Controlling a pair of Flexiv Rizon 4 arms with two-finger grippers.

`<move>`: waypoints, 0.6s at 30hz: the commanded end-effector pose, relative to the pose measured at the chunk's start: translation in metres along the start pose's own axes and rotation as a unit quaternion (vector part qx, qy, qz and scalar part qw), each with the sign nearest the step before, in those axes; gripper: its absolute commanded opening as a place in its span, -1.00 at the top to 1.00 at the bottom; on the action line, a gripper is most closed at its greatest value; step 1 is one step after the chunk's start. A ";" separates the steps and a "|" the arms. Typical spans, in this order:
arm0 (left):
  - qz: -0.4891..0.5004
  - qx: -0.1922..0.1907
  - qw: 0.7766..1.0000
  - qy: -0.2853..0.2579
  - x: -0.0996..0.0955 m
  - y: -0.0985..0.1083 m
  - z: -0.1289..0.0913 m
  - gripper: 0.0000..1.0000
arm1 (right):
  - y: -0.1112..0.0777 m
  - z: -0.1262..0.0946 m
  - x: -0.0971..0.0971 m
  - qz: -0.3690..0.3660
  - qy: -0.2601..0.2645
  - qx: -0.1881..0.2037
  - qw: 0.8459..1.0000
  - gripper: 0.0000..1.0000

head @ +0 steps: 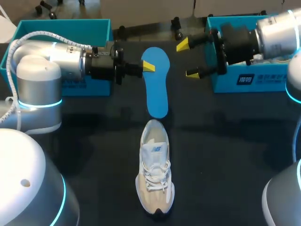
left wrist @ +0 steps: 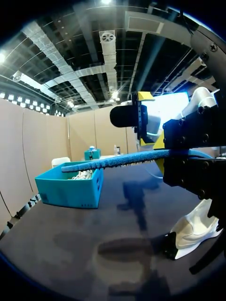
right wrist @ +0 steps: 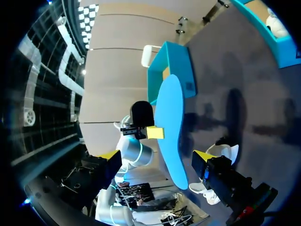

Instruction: Take the shoe out of the shoebox, open the shoe tongue, remove and reinsert the insole, then place the shoe into the shoebox

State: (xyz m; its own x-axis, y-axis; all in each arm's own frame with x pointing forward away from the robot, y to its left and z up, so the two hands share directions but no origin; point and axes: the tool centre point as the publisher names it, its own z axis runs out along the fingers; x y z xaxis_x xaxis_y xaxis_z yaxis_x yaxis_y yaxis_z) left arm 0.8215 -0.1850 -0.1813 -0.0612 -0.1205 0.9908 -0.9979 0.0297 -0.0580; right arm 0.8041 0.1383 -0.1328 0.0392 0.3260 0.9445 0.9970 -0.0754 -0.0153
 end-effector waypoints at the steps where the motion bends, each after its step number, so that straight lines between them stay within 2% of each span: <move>1: 0.000 -0.001 1.000 -0.001 0.000 0.000 0.000 1.00 | -0.002 0.000 -0.006 -0.003 0.056 -0.003 0.998 -1.00; 14: 0.000 -0.001 1.000 -0.001 0.000 0.000 0.000 1.00 | -0.001 -0.002 -0.007 -0.009 0.059 0.002 0.998 -1.00; 18: 0.039 0.010 0.999 0.001 0.000 -0.001 0.000 1.00 | -0.002 -0.002 -0.007 -0.008 0.060 0.004 0.998 -1.00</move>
State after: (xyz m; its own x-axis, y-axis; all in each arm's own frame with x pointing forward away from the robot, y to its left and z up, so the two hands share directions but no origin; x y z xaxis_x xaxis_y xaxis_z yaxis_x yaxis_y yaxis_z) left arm 0.8243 -0.1843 -0.1807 -0.1253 -0.1231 0.9845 -0.9920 0.0302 -0.1225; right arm 0.8016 0.1330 -0.1390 0.0146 0.2096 0.9777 0.9980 -0.0626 -0.0015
